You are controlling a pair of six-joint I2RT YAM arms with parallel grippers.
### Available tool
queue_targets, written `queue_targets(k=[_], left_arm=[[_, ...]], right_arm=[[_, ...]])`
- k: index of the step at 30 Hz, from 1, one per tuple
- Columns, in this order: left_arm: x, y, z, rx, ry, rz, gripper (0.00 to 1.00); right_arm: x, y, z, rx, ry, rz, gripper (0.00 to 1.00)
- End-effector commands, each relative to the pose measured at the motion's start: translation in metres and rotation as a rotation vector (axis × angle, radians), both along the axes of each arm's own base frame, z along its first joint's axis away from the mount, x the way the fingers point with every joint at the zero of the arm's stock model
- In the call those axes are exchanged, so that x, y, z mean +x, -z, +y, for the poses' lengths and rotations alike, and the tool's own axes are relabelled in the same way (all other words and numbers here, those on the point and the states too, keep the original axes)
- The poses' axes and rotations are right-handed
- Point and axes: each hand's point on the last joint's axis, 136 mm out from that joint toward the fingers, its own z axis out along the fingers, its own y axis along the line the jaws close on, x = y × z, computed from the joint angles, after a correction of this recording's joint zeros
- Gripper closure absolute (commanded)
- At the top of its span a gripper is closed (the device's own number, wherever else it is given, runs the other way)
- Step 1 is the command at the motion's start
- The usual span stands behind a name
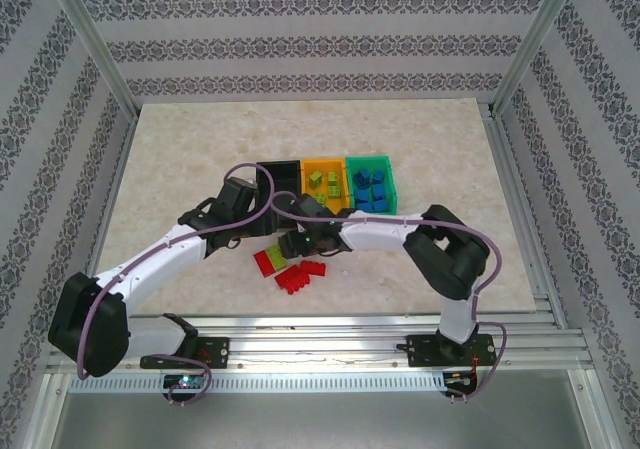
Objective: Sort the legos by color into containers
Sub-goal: Move the lego to the center of the table, then pick up the lego from the center of the table.
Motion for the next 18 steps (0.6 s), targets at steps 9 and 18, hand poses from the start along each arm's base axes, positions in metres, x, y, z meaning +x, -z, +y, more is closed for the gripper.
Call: queue_targets(k=[9,18], left_arm=[[-0.018,-0.004,0.038,0.06,-0.123,-0.032,0.28],[-0.031,-0.003,0.077,-0.01,-0.273,-0.066,0.3]], right_arm=[[0.015,-0.006,0.029,0.003,-0.033,-0.01,0.35],[0.022,0.002,0.046,-0.066,0.003,-0.051,0.29]])
